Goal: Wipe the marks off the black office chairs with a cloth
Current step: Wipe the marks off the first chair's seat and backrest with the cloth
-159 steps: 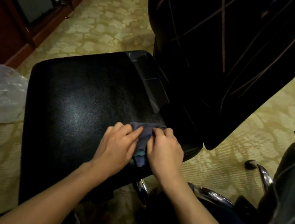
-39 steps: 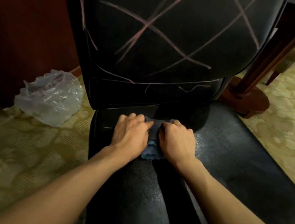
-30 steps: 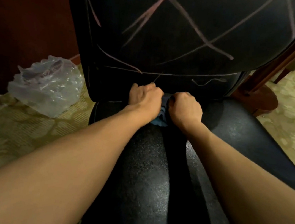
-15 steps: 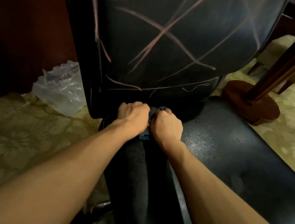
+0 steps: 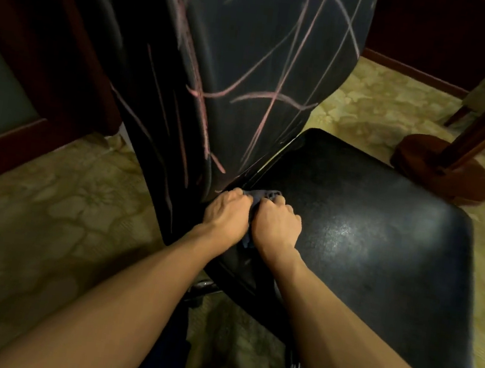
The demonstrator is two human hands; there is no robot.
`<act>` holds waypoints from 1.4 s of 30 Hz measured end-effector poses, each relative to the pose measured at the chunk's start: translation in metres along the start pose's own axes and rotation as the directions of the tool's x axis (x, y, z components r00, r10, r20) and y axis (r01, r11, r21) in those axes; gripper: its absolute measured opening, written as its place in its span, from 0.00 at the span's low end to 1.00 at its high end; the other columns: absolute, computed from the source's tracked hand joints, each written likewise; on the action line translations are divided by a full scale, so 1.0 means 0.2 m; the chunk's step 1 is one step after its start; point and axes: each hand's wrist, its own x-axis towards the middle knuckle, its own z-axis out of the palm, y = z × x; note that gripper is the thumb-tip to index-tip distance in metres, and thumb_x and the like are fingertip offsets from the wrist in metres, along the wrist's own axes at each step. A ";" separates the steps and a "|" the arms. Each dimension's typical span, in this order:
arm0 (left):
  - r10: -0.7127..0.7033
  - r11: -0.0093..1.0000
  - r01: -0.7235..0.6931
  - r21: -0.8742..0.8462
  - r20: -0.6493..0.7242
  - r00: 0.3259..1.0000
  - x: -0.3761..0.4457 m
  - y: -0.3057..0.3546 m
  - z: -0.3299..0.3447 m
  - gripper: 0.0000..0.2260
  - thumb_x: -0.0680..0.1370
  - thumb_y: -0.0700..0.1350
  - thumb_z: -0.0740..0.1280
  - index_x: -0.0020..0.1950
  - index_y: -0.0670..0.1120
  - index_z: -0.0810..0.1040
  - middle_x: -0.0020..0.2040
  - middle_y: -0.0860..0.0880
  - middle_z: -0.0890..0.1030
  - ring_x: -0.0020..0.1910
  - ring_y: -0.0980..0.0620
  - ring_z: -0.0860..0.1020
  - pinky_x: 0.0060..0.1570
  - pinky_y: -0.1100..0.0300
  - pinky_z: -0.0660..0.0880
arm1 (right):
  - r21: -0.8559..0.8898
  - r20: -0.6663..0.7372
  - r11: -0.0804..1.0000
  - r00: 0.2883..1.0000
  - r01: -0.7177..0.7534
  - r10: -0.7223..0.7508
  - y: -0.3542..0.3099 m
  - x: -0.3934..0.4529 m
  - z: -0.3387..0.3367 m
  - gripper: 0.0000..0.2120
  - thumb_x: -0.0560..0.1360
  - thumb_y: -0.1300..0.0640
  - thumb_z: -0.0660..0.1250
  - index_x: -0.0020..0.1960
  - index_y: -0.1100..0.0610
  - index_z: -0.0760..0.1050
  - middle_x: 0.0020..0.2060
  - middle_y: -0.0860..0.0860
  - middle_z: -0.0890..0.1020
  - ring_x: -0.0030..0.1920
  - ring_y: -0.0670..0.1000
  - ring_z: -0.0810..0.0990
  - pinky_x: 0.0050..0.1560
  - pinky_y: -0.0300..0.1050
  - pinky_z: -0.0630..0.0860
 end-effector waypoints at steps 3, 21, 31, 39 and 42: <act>-0.033 0.992 0.033 -0.122 0.004 0.999 -0.11 0.02 0.02 0.14 0.83 0.42 0.59 0.68 0.41 0.73 0.66 0.41 0.74 0.66 0.41 0.73 0.63 0.50 0.71 | -0.022 0.003 1.000 1.000 0.017 -0.017 0.01 -0.11 0.01 0.15 0.80 0.54 0.59 0.65 0.55 0.74 0.62 0.56 0.74 0.62 0.59 0.74 0.57 0.54 0.71; -0.095 0.979 0.054 -0.198 -0.203 0.974 -0.79 0.02 0.27 0.21 0.83 0.46 0.55 0.77 0.53 0.65 0.59 0.47 0.75 0.58 0.48 0.74 0.54 0.54 0.71 | -0.112 -0.169 0.988 0.978 0.105 -0.123 0.11 -0.76 0.16 0.16 0.70 0.56 0.72 0.57 0.58 0.81 0.41 0.56 0.80 0.37 0.58 0.81 0.35 0.49 0.74; -0.401 0.779 0.223 -0.586 -0.192 0.896 -0.82 -0.05 0.32 0.18 0.83 0.42 0.59 0.74 0.46 0.71 0.58 0.44 0.77 0.57 0.44 0.77 0.54 0.52 0.73 | -0.176 -0.213 0.901 0.878 0.397 -0.428 0.07 -0.64 0.13 0.11 0.73 0.54 0.65 0.52 0.55 0.80 0.43 0.53 0.78 0.40 0.57 0.78 0.37 0.50 0.72; -0.481 0.740 0.138 -0.659 -0.374 0.793 -0.60 -0.03 0.31 0.17 0.82 0.45 0.59 0.69 0.44 0.77 0.49 0.43 0.79 0.45 0.44 0.79 0.44 0.51 0.75 | -0.182 -0.116 0.918 0.920 0.351 -0.375 -0.06 -0.28 0.05 0.18 0.78 0.49 0.54 0.60 0.50 0.79 0.50 0.52 0.78 0.49 0.58 0.78 0.45 0.51 0.69; -0.500 0.712 0.081 -0.698 -0.422 0.756 -0.55 -0.02 0.30 0.15 0.82 0.44 0.61 0.66 0.43 0.79 0.48 0.45 0.79 0.45 0.47 0.78 0.45 0.55 0.75 | -0.118 -0.122 0.934 0.929 0.337 -0.350 -0.10 -0.22 0.06 0.14 0.80 0.51 0.58 0.62 0.52 0.77 0.54 0.53 0.76 0.53 0.59 0.77 0.48 0.51 0.69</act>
